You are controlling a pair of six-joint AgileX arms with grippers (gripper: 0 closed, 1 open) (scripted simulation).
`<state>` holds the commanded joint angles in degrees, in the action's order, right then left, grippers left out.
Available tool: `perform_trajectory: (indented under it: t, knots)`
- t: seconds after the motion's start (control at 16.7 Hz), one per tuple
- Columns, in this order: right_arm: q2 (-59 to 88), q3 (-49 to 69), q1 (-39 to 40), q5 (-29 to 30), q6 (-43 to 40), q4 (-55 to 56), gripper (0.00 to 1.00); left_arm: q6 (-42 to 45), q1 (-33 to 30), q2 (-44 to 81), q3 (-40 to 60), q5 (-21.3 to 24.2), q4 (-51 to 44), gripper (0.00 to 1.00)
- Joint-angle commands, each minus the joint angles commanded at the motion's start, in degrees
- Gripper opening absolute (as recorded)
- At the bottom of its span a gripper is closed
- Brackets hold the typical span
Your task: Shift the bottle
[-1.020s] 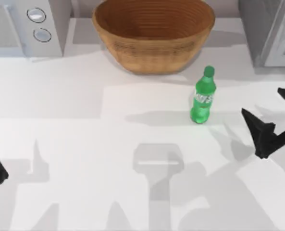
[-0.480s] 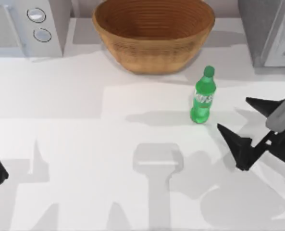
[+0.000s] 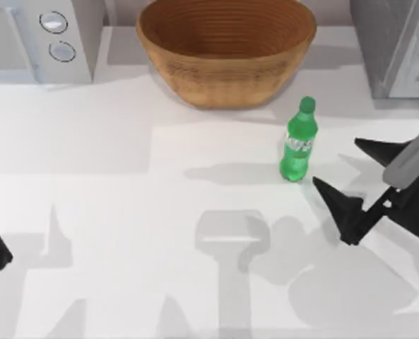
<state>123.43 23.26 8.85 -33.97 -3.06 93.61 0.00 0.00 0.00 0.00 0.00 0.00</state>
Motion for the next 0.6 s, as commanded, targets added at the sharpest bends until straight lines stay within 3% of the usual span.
perform_trajectory:
  t: [0.6]
  knots:
    - [6.52,18.63,9.16,9.1,1.1,-11.54,1.0,0.0,0.0,0.0,0.0,0.0,0.0,1.0]
